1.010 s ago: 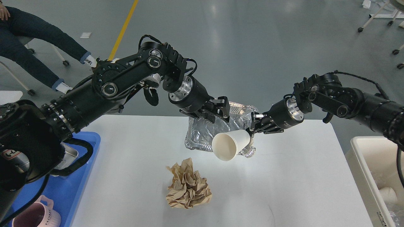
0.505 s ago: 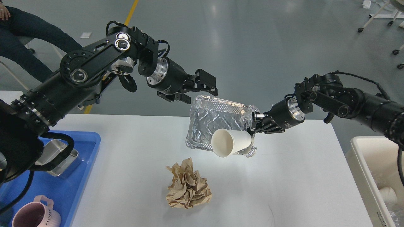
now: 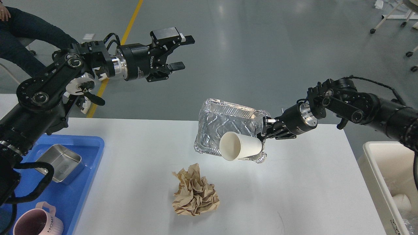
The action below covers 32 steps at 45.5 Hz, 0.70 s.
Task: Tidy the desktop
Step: 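Open the left gripper to release the cup and withdraw, then retract the left arm while the right gripper holds the foil tray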
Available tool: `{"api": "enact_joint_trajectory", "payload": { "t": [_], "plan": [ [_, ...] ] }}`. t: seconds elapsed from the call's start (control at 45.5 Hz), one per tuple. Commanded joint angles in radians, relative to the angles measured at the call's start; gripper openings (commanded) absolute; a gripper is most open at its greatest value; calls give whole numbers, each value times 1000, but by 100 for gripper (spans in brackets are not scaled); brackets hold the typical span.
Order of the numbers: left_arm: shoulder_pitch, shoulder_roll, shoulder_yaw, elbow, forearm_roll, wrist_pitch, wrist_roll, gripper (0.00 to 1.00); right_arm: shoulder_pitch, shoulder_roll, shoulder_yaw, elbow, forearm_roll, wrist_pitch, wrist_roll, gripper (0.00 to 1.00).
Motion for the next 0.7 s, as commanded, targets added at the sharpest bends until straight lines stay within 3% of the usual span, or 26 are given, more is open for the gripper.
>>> {"api": "enact_joint_trajectory", "payload": {
  "t": [0.0,0.11,0.263,0.329,0.417,0.527,0.571,0.681],
  "plan": [
    [79,7,2,-16,45,119,-156,97,-1,-9,0,0,15,-1,-2,0],
    [171,1,-1,-21,51,187,-253,97,-1,-25,0,0,15,-1,-2,0],
    [321,10,-36,-78,45,201,-405,98,-1,-40,0,0,15,-2,-2,0],
    [383,36,-41,-95,45,198,-433,98,1,-49,2,0,20,-4,-2,0],
    [407,100,-11,-119,48,193,-407,98,1,-54,2,2,29,-4,-2,0],
    [414,229,91,-164,51,190,-258,98,3,-54,2,0,29,-4,-2,0],
    [412,269,117,-168,52,190,-220,98,3,-54,2,-1,29,-5,-2,0],
    [417,349,160,-187,60,192,-235,98,4,-54,2,0,31,-8,-2,0]
  ]
}}
